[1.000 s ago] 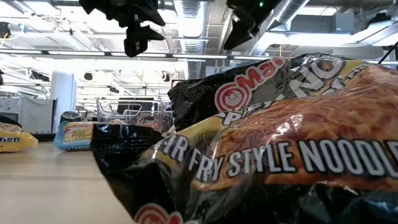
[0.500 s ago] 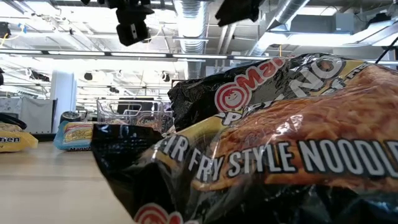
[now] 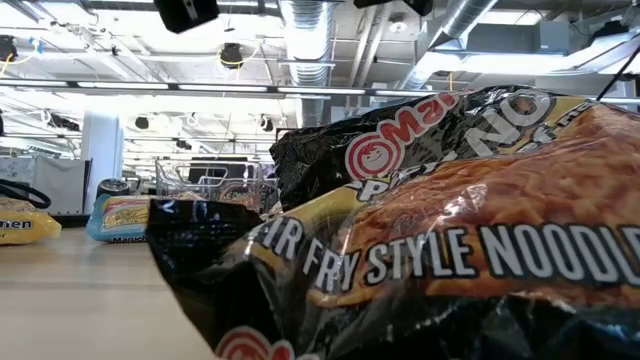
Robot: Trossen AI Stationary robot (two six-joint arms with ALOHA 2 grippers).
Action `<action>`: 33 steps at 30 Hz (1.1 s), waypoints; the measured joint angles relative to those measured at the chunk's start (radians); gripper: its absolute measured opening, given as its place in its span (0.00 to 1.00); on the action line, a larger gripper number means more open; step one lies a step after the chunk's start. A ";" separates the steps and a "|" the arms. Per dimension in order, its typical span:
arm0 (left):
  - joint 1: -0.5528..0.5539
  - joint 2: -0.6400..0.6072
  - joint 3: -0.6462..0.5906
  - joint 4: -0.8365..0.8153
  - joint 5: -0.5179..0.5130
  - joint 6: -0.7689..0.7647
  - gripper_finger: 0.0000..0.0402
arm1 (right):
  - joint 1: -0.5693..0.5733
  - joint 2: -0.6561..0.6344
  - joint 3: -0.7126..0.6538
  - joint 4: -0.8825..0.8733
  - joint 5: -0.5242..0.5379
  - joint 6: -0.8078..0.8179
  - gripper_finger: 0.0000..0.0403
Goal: Sort Maruchan noodles
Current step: Put the black noodle pack into the left transparent bin
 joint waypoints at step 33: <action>-0.273 -0.087 0.000 0.002 -0.283 -0.102 0.32 | 0.121 0.238 0.002 0.162 -0.224 0.026 0.57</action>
